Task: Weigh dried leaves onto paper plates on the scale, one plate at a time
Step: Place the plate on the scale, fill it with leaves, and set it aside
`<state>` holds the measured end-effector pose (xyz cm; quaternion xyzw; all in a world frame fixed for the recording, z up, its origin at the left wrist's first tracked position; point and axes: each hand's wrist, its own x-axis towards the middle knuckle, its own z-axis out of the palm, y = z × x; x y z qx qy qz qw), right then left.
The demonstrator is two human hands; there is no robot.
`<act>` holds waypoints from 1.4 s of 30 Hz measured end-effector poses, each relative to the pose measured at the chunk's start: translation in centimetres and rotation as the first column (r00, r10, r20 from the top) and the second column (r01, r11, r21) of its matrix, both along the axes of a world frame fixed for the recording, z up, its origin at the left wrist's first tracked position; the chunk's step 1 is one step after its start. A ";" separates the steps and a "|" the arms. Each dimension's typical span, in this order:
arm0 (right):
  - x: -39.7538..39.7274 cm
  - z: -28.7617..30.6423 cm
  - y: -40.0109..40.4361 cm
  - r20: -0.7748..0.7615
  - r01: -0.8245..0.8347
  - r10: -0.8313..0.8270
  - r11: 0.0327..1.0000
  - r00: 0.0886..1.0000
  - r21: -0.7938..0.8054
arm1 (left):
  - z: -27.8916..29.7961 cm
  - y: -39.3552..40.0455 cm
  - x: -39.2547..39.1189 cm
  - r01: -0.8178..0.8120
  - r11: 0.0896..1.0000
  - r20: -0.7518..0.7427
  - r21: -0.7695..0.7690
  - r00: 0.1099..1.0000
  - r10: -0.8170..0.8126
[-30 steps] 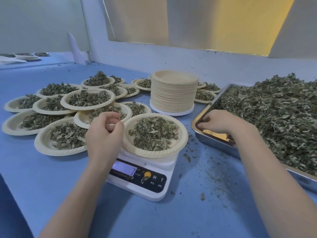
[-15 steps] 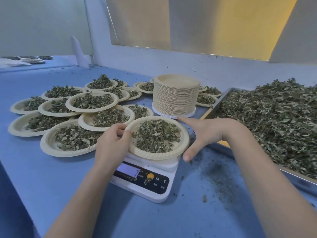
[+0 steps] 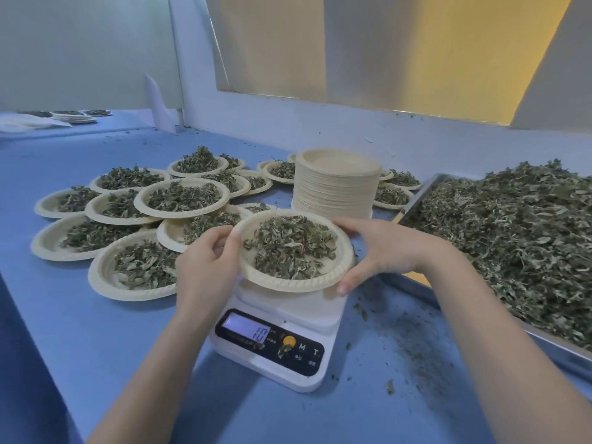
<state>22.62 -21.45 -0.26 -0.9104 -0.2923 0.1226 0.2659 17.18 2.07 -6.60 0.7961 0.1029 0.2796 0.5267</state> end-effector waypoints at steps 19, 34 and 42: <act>12.4 5.1 22.5 -0.105 0.258 -0.236 0.894 0.966 0.366 | 9.1 17.9 8.3 -0.181 0.984 -0.086 0.001 0.980 0.180; 28.7 0.6 33.8 -0.039 0.433 -0.443 0.849 0.896 0.304 | 6.5 28.6 25.4 -0.091 0.987 -0.431 0.134 0.891 0.140; 30.1 -1.1 35.4 0.199 0.319 -0.315 0.948 0.928 0.013 | 3.9 29.3 26.5 -0.003 0.930 -0.508 0.367 0.837 0.203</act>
